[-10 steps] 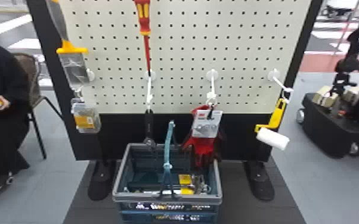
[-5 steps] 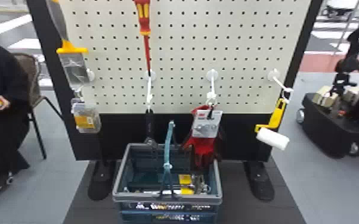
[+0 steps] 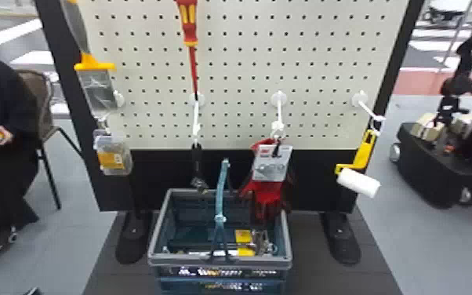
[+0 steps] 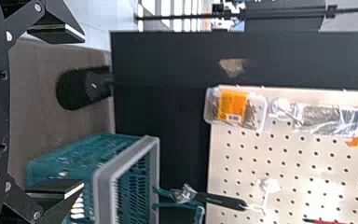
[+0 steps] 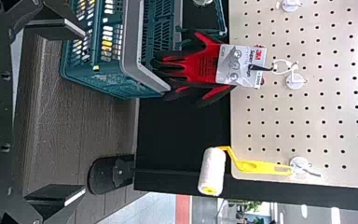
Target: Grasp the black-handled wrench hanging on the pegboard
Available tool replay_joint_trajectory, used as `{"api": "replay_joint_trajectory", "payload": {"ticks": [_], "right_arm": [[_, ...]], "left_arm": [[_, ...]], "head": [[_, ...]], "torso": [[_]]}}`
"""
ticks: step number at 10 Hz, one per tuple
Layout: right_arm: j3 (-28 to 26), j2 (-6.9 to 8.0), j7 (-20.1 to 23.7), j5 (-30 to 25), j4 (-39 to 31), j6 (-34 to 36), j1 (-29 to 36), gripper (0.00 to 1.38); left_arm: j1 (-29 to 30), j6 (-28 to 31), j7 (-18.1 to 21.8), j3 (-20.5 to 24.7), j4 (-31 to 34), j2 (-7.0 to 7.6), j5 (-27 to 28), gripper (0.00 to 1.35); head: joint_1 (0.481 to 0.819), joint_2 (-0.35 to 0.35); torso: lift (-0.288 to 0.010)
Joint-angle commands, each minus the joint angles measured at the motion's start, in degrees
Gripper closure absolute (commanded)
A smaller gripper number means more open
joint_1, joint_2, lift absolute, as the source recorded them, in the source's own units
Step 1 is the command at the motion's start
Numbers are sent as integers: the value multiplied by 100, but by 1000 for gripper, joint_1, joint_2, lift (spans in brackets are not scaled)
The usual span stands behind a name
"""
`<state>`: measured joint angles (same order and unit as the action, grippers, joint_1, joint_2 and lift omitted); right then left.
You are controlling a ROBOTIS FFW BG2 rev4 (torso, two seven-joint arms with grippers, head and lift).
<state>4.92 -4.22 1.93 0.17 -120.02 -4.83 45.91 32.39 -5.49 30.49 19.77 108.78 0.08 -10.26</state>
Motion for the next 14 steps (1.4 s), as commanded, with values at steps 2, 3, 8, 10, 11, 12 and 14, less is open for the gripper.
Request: {"api": "replay_joint_trajectory", "payload": {"ticks": [2, 3, 8, 10, 11, 12, 14], "right_arm": [[0, 0, 0, 1, 14, 0, -10, 133], [0, 0, 0, 1, 14, 0, -23, 133], [0, 9, 0, 1, 14, 0, -47, 133], [0, 9, 0, 1, 28, 0, -47, 133], [0, 9, 0, 1, 14, 0, -47, 133], [0, 9, 0, 9, 14, 0, -47, 133], [0, 9, 0, 9, 28, 0, -84, 133]], "left_arm": [[-788, 496, 405, -140, -127, 194, 76, 197], [-1181, 672, 669, -193, -253, 282, 147, 200], [-2695, 927, 1038, -870, -1364, 704, -3, 196], [-3138, 962, 1091, -1098, -1730, 827, -73, 196], [-3359, 962, 1144, -1222, -1955, 888, -205, 194], [-3630, 962, 1214, -1380, -2236, 932, -257, 193], [-4085, 1015, 1355, -1696, -2658, 1055, -504, 177]], "head": [[549, 0], [549, 0], [549, 0], [549, 0], [549, 0], [549, 0], [549, 0]], "torso": [[-100], [-100], [-100], [-100], [-100], [-100], [-100]]}}
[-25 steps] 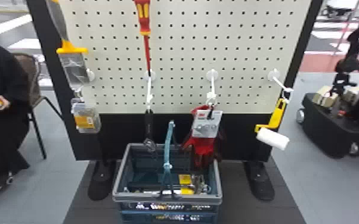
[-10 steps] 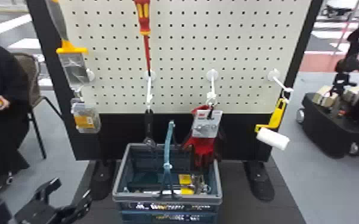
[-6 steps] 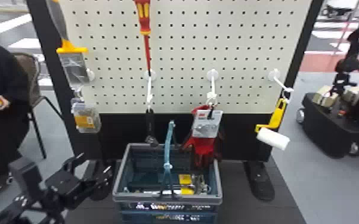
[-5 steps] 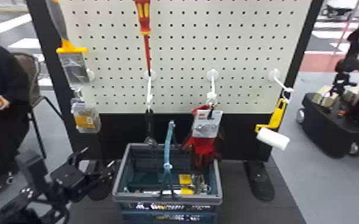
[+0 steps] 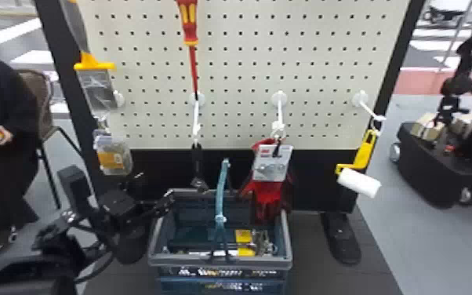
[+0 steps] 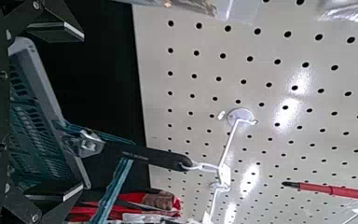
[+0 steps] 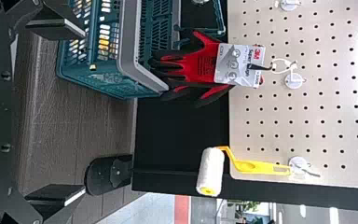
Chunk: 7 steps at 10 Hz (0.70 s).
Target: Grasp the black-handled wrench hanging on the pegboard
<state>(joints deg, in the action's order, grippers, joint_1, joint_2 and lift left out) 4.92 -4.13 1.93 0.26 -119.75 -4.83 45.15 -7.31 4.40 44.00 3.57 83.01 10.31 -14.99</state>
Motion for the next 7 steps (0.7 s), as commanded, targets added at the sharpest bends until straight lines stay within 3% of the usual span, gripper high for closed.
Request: {"api": "replay_joint_trajectory", "payload": {"ticks": [1, 7], "right_arm": [[0, 0, 0, 0, 1, 0, -9, 133], [0, 0, 0, 9, 29, 0, -46, 133]], "left_arm": [[-275, 61, 56, -207, -179, 58, -233, 173], [-1456, 342, 944, -1174, -1220, 348, -874, 117]], "head": [[549, 0], [549, 0]], "torso": [[-100], [-100]]}}
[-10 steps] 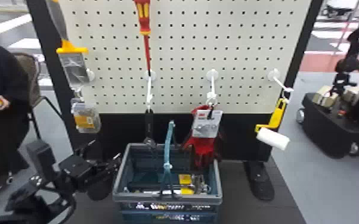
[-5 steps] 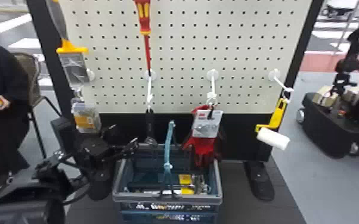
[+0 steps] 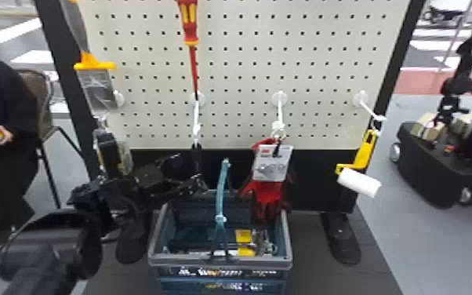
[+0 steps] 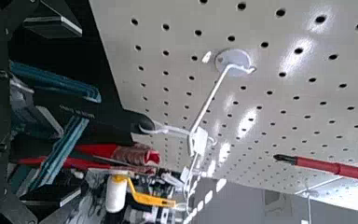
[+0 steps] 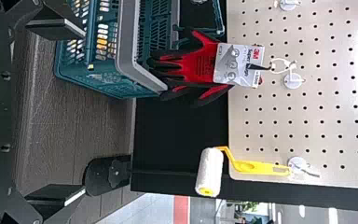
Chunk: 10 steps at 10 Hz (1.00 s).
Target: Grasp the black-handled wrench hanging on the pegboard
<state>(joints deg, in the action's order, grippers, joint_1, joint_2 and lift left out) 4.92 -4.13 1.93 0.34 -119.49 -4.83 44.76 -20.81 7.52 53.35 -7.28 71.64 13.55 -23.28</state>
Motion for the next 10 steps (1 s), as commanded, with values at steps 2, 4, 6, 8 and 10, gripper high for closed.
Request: {"api": "replay_joint_trajectory", "payload": {"ticks": [2, 4, 6, 8, 10], "right_arm": [[0, 0, 0, 1, 16, 0, -6, 133], [0, 9, 0, 18, 30, 0, -19, 133], [0, 9, 0, 27, 44, 0, -31, 133], [0, 0, 0, 27, 30, 0, -31, 133], [0, 0, 0, 27, 30, 0, -31, 133]], "left_arm": [[-327, 83, 150, -222, -224, 52, -45, 96], [-536, -57, 290, -362, -477, 43, -54, 114], [-524, 136, 299, -389, -477, 16, 8, 680], [-512, 30, 255, -389, -477, 16, 78, 1222], [-512, -84, 264, -389, -463, 16, 166, 1216]], "head": [[549, 0], [549, 0], [549, 0], [549, 0], [549, 0]], "torso": [[-100], [-100], [-100], [-100], [-100]]}}
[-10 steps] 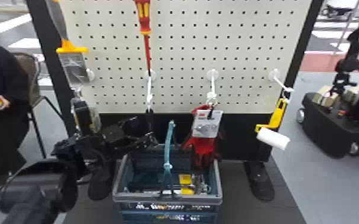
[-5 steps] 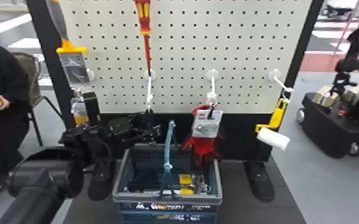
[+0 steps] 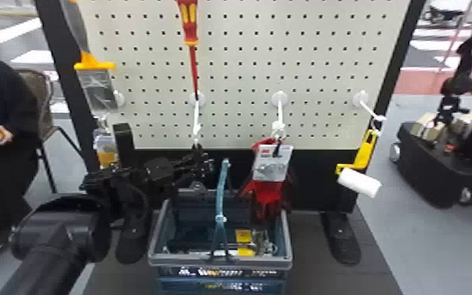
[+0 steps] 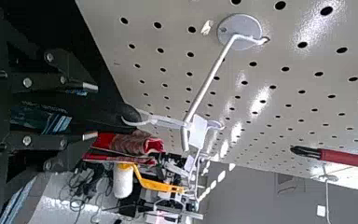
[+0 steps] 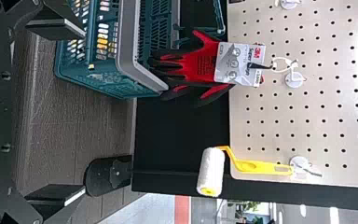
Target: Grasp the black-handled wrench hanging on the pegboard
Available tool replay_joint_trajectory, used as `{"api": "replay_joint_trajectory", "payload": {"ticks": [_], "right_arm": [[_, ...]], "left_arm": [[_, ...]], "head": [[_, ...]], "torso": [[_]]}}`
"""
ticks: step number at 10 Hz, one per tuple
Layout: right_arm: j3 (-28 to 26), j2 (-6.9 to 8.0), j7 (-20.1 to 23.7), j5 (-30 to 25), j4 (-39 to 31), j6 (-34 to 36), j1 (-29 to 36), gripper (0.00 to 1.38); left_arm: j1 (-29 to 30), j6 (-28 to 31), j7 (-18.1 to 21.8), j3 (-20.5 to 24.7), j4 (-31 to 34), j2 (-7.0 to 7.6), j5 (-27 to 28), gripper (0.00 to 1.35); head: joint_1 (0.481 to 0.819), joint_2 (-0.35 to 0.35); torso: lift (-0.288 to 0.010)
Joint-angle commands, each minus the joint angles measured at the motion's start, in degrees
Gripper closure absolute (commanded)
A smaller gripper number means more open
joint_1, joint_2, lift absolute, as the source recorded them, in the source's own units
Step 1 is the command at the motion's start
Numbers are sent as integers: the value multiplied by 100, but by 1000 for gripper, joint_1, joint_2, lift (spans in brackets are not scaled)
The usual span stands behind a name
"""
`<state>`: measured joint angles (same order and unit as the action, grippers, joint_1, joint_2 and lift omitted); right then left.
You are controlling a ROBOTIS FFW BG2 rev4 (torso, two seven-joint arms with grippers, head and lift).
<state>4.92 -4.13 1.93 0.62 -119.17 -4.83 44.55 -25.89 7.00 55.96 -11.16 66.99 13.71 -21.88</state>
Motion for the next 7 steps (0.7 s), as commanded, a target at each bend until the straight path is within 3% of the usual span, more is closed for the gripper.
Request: {"api": "replay_joint_trajectory", "payload": {"ticks": [1, 7], "right_arm": [[0, 0, 0, 0, -1, 0, 2, 133], [0, 0, 0, 0, -1, 0, 2, 133]], "left_arm": [[-4, -40, 12, 0, 16, 0, 53, 1216], [-4, -102, 20, -18, 30, 0, 105, 1216]], "head": [[549, 0], [549, 0]], "torso": [[-100], [-100]]}}
